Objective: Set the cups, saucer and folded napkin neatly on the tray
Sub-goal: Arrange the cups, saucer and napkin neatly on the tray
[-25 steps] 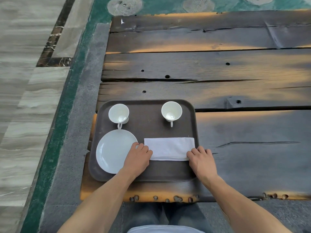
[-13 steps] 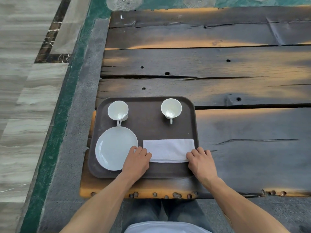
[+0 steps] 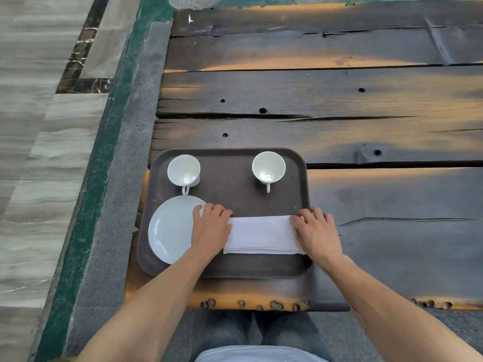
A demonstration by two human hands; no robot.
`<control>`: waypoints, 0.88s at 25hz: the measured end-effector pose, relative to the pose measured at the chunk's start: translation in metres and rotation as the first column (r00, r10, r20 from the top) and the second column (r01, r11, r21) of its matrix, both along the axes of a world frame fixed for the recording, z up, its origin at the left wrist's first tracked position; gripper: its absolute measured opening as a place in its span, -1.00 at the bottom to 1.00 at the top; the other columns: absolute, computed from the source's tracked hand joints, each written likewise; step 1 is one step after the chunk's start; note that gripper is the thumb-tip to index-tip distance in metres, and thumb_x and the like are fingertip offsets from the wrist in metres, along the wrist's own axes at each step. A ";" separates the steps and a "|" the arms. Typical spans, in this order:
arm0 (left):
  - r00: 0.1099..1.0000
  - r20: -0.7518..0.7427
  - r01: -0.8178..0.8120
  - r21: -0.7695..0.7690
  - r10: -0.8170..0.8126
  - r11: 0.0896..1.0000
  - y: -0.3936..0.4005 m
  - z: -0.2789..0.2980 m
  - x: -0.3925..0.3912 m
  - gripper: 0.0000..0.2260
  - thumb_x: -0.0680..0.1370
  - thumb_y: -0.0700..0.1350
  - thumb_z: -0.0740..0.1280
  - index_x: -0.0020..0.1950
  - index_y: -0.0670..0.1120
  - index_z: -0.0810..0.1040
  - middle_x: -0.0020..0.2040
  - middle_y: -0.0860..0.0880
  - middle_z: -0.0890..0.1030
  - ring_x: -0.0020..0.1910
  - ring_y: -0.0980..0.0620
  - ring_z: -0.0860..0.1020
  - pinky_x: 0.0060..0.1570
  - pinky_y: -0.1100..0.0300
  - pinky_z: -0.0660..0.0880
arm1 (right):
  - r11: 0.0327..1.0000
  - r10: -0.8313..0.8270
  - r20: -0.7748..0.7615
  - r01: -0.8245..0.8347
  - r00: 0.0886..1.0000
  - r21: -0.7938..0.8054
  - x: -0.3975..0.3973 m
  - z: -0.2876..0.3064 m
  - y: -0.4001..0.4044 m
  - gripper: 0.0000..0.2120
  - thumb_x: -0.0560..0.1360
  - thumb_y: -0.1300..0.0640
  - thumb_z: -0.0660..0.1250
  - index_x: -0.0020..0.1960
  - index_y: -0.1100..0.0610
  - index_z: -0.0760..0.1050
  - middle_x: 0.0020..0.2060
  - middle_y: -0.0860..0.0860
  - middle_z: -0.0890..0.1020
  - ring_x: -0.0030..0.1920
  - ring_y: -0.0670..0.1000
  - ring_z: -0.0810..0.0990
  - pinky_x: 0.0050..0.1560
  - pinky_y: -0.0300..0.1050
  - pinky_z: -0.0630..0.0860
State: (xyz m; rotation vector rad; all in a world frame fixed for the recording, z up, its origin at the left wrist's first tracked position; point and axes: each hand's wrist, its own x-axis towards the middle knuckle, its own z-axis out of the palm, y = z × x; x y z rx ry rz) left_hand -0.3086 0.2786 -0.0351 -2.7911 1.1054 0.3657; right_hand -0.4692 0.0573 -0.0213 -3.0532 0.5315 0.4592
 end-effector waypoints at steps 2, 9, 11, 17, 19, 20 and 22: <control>1.000 -0.030 -0.001 0.035 0.002 0.999 -0.002 -0.004 0.008 -0.75 0.62 0.02 0.19 0.27 0.12 0.51 0.20 0.10 0.53 0.25 -0.02 0.38 0.37 -0.05 0.05 | 1.000 -0.023 -0.018 0.023 1.000 0.010 0.004 -0.002 -0.006 -0.71 0.56 0.15 0.21 0.25 -0.01 0.50 0.18 -0.06 0.55 0.22 0.11 0.42 0.11 -0.01 0.31; 0.994 -0.109 -0.030 -0.005 0.029 1.000 -0.009 -0.009 0.023 -0.90 0.60 -0.04 0.27 0.04 0.13 0.56 0.03 0.13 0.58 0.15 0.02 0.41 0.30 0.00 0.00 | 0.993 -0.076 -0.023 0.078 0.997 0.090 0.014 -0.005 -0.019 -0.73 0.59 0.09 0.20 0.25 -0.06 0.51 0.14 -0.10 0.59 0.20 0.08 0.39 0.10 -0.03 0.27; 0.991 -0.132 -0.033 -0.013 0.031 0.999 -0.011 -0.009 0.025 -0.91 0.60 -0.05 0.27 0.01 0.12 0.55 0.00 0.13 0.57 0.13 0.01 0.40 0.30 0.00 0.01 | 0.991 -0.088 -0.021 0.090 0.996 0.098 0.015 -0.006 -0.020 -0.74 0.59 0.09 0.19 0.23 -0.06 0.51 0.12 -0.10 0.59 0.19 0.08 0.38 0.09 -0.03 0.27; 0.989 -0.147 -0.039 -0.037 0.033 0.999 -0.013 -0.010 0.030 -0.88 0.61 -0.09 0.24 0.02 0.10 0.55 -0.01 0.13 0.55 0.14 0.01 0.40 0.34 0.01 0.05 | 0.987 -0.119 -0.012 0.119 0.993 0.108 0.017 -0.009 -0.021 -0.76 0.60 0.11 0.17 0.19 -0.06 0.52 0.07 -0.10 0.60 0.15 0.08 0.39 0.08 -0.02 0.29; 0.988 -0.152 -0.040 -0.042 0.034 0.998 -0.013 -0.010 0.030 -0.88 0.61 -0.10 0.24 0.02 0.09 0.55 -0.01 0.12 0.55 0.13 0.01 0.40 0.34 0.01 0.05 | 0.987 -0.122 -0.007 0.122 0.992 0.108 0.017 -0.011 -0.020 -0.76 0.58 0.13 0.19 0.17 -0.05 0.53 0.06 -0.09 0.60 0.14 0.07 0.39 0.06 -0.03 0.28; 0.988 -0.154 -0.040 -0.044 0.033 0.998 -0.013 -0.010 0.030 -0.88 0.61 -0.10 0.24 0.03 0.09 0.55 0.00 0.12 0.55 0.13 0.01 0.40 0.34 0.01 0.06 | 0.986 -0.126 -0.010 0.127 0.992 0.109 0.018 -0.011 -0.020 -0.75 0.57 0.15 0.20 0.17 -0.06 0.53 0.06 -0.09 0.60 0.14 0.07 0.39 0.05 -0.04 0.27; 0.987 -0.155 -0.047 -0.046 0.040 0.998 -0.012 -0.011 0.029 -0.88 0.61 -0.10 0.23 0.03 0.09 0.54 0.00 0.11 0.54 0.12 0.01 0.41 0.34 0.02 0.07 | 0.986 -0.129 -0.018 0.130 0.991 0.106 0.018 -0.011 -0.019 -0.74 0.56 0.17 0.21 0.18 -0.06 0.52 0.07 -0.09 0.59 0.14 0.07 0.39 0.05 -0.04 0.28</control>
